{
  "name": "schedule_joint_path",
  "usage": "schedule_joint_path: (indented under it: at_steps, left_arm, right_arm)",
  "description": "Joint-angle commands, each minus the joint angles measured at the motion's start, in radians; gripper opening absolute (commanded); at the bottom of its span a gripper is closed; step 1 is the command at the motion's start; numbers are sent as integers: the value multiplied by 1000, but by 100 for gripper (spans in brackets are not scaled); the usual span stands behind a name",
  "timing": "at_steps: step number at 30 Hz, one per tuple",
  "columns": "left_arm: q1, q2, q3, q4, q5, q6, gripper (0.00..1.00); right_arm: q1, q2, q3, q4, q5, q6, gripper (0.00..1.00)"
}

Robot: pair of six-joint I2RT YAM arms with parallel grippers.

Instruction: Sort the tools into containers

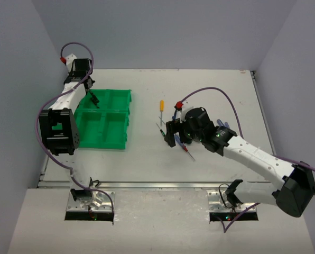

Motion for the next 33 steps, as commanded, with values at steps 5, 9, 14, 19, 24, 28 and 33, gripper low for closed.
schedule_joint_path:
  at_steps: [5,9,14,19,24,28,33]
  left_arm:
    - [5,-6,-16,-27,40,-11,46]
    - [5,-60,-38,-64,121,-64,90]
    - [-16,-259,-109,11,290,-100,100]
    - [-69,-488,-163,45,443,-147,100]
    - [-81,-740,-340,125,520,-156,100]
    - [-81,-871,-453,124,555,-127,100]
    - [-81,-949,-563,129,664,-89,100]
  right_arm:
    - [-4,185,115,-58,82,-39,99]
    - [-3,350,229,-108,138,-53,94]
    - [-3,507,305,-87,115,-88,74]
    - [-3,690,432,-135,115,-95,52]
    - [-3,771,448,-129,124,-82,47]
    - [-3,830,452,-130,109,-73,27]
    - [11,801,405,-124,109,-45,1]
